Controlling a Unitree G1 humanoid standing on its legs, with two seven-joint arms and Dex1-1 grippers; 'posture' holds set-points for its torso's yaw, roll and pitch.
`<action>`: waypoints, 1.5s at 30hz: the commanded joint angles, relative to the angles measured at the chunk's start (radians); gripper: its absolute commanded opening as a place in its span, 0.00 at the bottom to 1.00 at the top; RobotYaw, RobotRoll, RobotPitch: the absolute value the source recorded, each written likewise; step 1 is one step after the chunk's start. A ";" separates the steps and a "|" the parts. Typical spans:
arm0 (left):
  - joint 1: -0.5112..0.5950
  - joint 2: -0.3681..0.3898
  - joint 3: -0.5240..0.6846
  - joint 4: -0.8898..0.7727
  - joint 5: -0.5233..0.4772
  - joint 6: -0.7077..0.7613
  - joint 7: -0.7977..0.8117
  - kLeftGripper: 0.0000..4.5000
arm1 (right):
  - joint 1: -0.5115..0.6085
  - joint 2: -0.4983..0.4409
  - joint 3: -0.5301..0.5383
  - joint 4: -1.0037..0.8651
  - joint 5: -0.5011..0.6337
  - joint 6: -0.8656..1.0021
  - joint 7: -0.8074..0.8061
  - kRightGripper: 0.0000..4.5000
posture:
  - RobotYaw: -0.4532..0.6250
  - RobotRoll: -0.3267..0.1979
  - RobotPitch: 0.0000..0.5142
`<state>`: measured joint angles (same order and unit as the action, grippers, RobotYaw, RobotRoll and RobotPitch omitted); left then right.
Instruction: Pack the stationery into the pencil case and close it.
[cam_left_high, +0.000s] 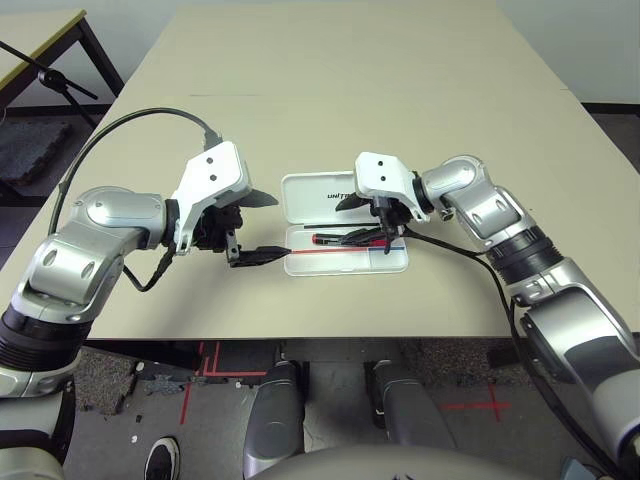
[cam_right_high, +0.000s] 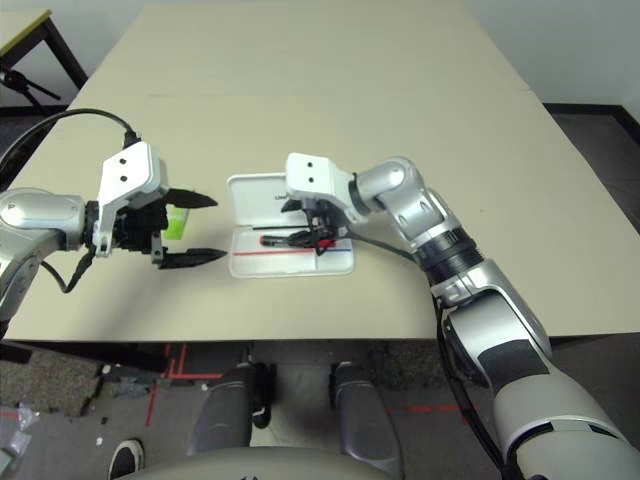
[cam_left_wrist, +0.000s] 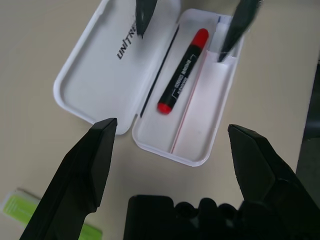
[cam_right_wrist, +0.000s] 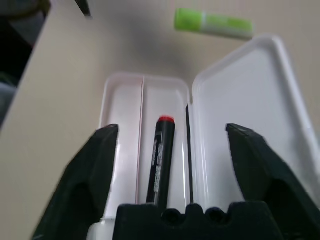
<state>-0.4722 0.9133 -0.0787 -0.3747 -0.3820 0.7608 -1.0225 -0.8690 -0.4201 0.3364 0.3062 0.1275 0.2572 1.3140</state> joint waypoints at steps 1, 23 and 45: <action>-0.021 -0.008 0.012 -0.004 0.005 0.070 0.064 1.00 | 0.020 -0.067 -0.054 -0.088 0.083 0.100 0.067 1.00 | 0.46 0.62 0.27; -0.184 -0.229 0.029 0.305 0.142 0.527 0.578 1.00 | 0.192 -0.346 -0.130 -0.327 0.255 0.344 0.130 1.00 | 0.43 0.62 0.31; -0.245 -0.365 0.085 0.651 0.188 0.370 0.678 0.85 | 0.202 -0.336 -0.109 -0.321 0.229 0.305 0.080 1.00 | 0.41 0.62 0.30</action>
<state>-0.7154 0.5542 0.0006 0.2572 -0.2042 1.1332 -0.3457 -0.6752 -0.7574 0.2199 -0.0064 0.3609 0.5713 1.3965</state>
